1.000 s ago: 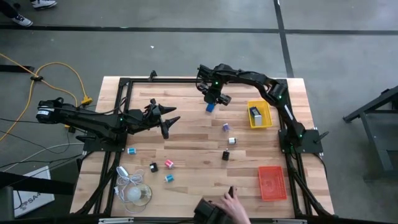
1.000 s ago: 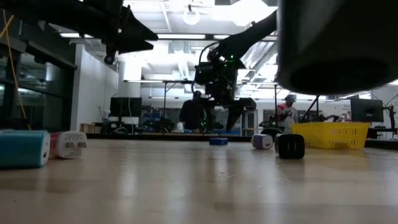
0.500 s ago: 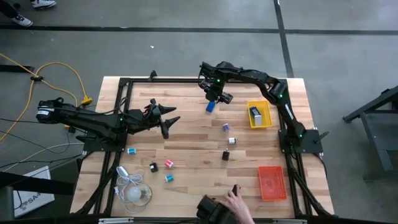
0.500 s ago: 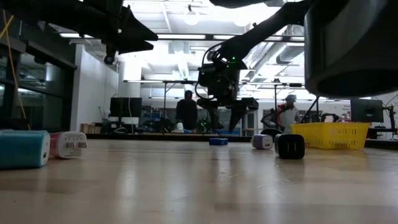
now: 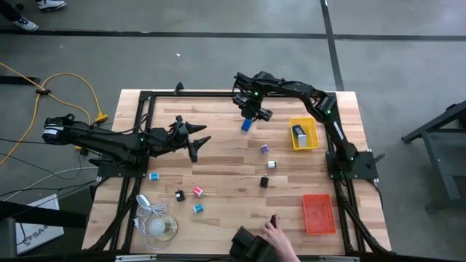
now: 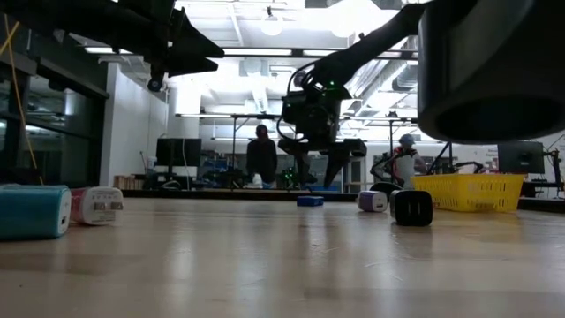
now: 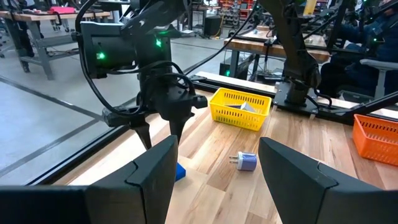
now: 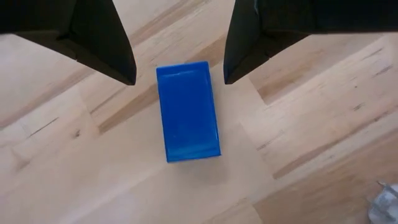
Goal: Pick & Place Office items
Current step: Put the blue digital clock into the yellow bin
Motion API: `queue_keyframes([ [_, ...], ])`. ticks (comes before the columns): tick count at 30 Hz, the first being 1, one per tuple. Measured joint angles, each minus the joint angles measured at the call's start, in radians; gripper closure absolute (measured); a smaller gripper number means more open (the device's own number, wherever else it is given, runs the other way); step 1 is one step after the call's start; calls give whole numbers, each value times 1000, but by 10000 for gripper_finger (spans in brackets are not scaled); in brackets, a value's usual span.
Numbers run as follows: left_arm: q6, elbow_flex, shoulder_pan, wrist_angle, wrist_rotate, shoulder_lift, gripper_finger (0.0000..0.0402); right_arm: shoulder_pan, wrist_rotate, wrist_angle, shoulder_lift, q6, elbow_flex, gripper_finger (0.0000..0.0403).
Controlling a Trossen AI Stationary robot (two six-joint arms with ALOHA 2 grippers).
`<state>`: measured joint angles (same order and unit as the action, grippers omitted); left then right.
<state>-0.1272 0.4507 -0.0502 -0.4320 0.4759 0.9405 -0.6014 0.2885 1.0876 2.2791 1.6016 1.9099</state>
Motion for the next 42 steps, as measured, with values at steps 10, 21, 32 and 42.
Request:
queue_keyframes([
  [10,0,0,0,0,0,0,183,-42,148,0,0,-10,-5,172],
  [21,0,0,0,0,0,0,183,-48,161,-91,4,-12,-88,172],
  [32,0,0,0,0,0,0,183,-53,158,-124,4,-60,-89,172],
  [42,0,0,0,0,0,0,183,-54,144,-130,49,-71,-89,172],
])
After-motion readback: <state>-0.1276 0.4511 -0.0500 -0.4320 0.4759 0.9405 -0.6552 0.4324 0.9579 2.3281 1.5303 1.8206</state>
